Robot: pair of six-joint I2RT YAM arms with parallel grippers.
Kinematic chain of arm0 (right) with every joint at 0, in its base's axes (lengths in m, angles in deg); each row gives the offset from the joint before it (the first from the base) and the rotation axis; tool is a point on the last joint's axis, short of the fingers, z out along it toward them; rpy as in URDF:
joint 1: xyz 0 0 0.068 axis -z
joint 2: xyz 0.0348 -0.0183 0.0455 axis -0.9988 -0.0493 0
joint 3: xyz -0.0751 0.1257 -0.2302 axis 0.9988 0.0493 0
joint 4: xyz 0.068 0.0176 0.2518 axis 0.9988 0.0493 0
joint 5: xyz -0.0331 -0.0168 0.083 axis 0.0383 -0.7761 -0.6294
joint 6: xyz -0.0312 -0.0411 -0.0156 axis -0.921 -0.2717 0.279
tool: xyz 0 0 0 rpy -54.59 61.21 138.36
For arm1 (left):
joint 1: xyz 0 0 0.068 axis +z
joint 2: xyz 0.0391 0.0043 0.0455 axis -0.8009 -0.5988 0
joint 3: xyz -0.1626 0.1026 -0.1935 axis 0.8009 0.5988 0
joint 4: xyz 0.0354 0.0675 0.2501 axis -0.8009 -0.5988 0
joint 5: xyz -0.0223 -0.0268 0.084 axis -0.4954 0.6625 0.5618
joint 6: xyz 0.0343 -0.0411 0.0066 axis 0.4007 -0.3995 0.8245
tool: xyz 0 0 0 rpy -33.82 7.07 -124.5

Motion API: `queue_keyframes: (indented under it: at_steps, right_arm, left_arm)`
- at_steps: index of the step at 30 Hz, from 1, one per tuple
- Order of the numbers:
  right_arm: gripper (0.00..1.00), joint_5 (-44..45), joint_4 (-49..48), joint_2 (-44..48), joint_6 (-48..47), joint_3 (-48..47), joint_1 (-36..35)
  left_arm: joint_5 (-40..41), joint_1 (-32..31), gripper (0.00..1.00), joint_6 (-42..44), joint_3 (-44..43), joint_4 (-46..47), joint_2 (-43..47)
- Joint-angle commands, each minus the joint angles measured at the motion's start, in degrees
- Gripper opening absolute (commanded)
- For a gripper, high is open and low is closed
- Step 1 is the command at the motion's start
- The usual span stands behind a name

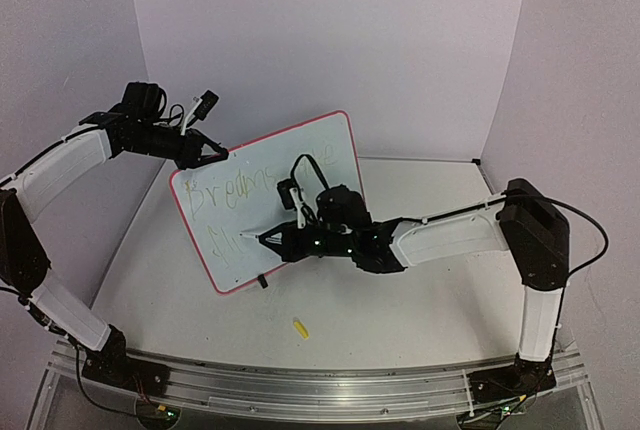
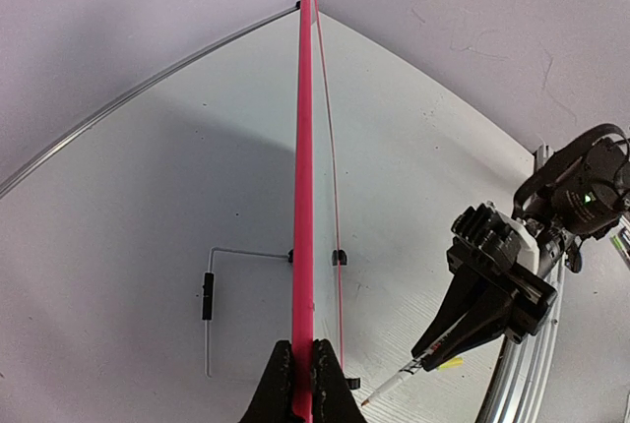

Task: Write a sentence on the whiteboard

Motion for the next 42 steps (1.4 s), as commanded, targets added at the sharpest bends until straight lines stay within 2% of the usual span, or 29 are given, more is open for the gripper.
queue_keyframes:
  at_steps: [1, 12, 23, 42]
  right_arm:
    - [0.00, -4.21, -4.43, 0.43, 2.11, -0.57, 2.11]
    - [0.00, -7.12, -4.77, -2.03, 3.23, -1.93, 3.58]
    - [0.00, -5.37, -4.78, -3.16, 4.68, -2.33, 4.36]
    - [0.00, -7.76, -3.36, -5.86, 3.67, -4.68, 4.61]
  left_arm:
    - [-1.35, -3.42, 0.00, 2.28, 2.77, -5.51, -3.37]
    - [-1.20, -3.41, 0.00, 2.36, 2.77, -5.60, -3.68]
    - [-1.09, -3.41, 0.00, 2.38, 2.72, -5.69, -3.90]
    - [-1.14, -3.50, 0.00, 2.38, 2.70, -5.73, -4.04]
